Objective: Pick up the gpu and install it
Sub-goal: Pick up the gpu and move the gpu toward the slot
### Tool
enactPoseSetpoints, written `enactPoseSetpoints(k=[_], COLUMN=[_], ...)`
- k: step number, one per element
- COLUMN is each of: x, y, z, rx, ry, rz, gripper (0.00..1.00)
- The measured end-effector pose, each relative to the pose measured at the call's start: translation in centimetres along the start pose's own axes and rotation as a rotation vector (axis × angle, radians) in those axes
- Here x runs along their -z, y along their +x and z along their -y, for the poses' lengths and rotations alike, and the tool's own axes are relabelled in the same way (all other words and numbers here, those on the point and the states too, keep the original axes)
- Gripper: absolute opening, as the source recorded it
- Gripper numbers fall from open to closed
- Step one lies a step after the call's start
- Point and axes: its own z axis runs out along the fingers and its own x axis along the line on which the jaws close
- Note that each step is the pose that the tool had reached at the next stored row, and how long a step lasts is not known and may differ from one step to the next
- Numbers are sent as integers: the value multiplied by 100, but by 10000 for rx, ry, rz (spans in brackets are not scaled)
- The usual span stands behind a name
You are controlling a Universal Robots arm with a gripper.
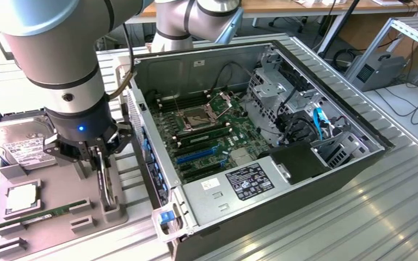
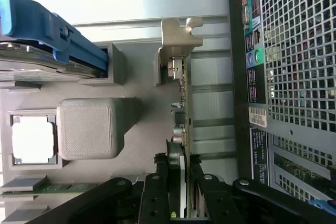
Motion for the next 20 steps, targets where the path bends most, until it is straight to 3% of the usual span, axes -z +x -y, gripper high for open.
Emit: enactPoseSetpoints(k=[20], x=[131], y=[-3], z=[-5], rx=[0], ry=[0], rz=[0], gripper=[27])
